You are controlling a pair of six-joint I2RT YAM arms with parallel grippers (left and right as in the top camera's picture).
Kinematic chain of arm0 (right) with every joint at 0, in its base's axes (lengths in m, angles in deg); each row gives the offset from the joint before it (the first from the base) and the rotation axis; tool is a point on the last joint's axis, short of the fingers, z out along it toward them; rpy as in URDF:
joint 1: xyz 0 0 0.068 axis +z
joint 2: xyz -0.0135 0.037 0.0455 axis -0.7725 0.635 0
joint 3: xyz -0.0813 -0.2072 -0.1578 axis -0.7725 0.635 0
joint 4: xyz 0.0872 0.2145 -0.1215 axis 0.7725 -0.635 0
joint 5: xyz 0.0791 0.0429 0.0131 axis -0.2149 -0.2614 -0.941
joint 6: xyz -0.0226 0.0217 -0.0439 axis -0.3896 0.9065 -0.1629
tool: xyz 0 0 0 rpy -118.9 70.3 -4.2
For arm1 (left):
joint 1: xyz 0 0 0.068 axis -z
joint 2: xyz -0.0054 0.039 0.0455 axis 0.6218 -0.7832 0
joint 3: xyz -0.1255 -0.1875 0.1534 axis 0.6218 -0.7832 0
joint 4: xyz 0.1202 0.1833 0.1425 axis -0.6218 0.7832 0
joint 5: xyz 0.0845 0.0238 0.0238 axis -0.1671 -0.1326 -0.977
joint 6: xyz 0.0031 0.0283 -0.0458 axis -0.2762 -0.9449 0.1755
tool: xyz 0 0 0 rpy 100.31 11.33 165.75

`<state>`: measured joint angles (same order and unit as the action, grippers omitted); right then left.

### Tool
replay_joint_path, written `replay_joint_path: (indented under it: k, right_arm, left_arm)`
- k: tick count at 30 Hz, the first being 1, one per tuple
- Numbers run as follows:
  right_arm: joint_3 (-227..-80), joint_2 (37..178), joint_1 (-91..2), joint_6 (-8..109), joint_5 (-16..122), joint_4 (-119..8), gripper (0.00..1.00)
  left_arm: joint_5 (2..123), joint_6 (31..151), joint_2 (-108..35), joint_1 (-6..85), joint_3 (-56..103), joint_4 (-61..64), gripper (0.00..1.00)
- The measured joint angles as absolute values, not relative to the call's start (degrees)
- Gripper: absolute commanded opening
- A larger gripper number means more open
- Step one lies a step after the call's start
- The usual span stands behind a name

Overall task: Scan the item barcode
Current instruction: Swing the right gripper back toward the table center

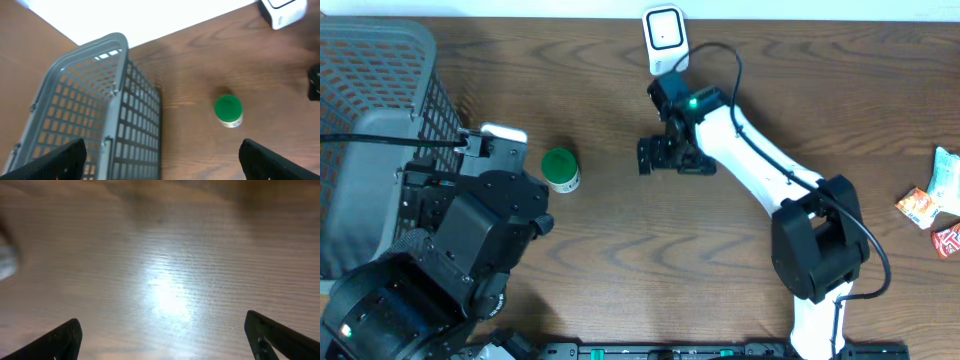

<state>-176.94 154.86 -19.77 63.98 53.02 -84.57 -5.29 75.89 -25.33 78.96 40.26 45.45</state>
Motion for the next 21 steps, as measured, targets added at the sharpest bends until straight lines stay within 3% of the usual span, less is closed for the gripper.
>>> replay_joint_path:
  k: [5,6,8,9,13,21]
  right_arm:
    - [-182.9,154.9,-20.1,59.9,51.3,-86.1,0.99]
    - [-183.4,154.9,-20.1,59.5,51.3,-86.2,0.99]
    - [-183.6,154.9,-20.2,59.4,51.2,-86.3,0.99]
    - [-183.6,154.9,-20.4,59.5,51.1,-86.5,0.99]
    - [-183.6,154.9,-22.5,60.9,49.9,-87.0,0.99]
    - [-183.6,154.9,-29.7,62.1,48.5,-93.6,0.99]
  left_arm:
    - [-0.2,75.9,-25.8,79.0,40.3,41.8,0.98]
    - [1.5,75.9,-25.9,79.0,40.3,41.8,0.93]
    - [4.3,75.8,-26.0,79.0,40.3,42.1,0.69]
    - [5.2,75.8,-26.2,79.0,40.3,42.5,0.68]
    - [7.1,76.9,-27.9,77.7,40.3,43.9,0.70]
    - [11.1,79.9,-39.2,65.6,40.3,41.1,0.91]
